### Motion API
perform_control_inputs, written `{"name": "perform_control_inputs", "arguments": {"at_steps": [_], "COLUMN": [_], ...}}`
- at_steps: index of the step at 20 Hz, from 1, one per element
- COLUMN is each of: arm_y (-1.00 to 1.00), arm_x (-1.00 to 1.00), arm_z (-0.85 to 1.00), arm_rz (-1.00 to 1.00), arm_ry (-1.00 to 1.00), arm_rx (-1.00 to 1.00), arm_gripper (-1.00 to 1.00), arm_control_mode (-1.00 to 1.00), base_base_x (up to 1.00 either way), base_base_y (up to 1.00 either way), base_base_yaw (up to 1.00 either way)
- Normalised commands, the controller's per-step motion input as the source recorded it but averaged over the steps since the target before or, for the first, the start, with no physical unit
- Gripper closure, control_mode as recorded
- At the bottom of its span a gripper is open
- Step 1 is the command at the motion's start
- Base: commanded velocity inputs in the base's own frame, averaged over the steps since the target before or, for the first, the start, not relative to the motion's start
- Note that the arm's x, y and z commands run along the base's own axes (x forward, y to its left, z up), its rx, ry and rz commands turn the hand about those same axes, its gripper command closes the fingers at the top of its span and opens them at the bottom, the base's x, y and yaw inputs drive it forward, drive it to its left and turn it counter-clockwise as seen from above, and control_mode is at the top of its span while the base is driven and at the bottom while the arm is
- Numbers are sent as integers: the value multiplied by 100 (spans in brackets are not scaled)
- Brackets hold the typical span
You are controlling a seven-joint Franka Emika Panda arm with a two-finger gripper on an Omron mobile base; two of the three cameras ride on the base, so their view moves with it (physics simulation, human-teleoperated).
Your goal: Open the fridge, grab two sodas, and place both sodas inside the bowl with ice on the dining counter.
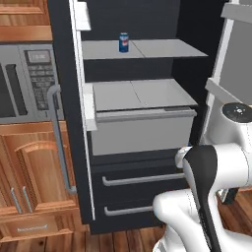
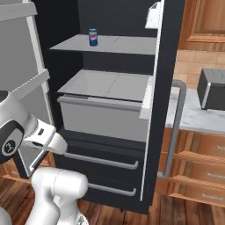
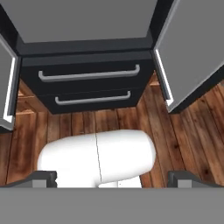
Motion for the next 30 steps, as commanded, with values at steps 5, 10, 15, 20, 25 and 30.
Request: {"name": "perform_control_inputs", "arguments": {"at_steps": [5, 10, 15, 20, 25, 30], "arm_y": [0, 0, 0, 0, 0, 10], "arm_x": [0, 0, 0, 0, 3, 40], "arm_z": [0, 0, 0, 0, 0, 0], "arm_rz": [0, 0, 0, 0, 0, -20], "arm_ry": [0, 0, 0, 0, 0, -1], "arm_rx": [0, 0, 0, 0, 0, -4], "arm_gripper": [-100, -100, -100, -100, -100, -100], "arm_control_mode": [100, 100, 100, 100, -100, -100], "base_base_x": [81, 85, 85, 74, 7, 0], "base_base_y": [-3, -2, -4, -2, 0, 0], "base_base_yaw": [0, 0, 0, 0, 0, 0]}}
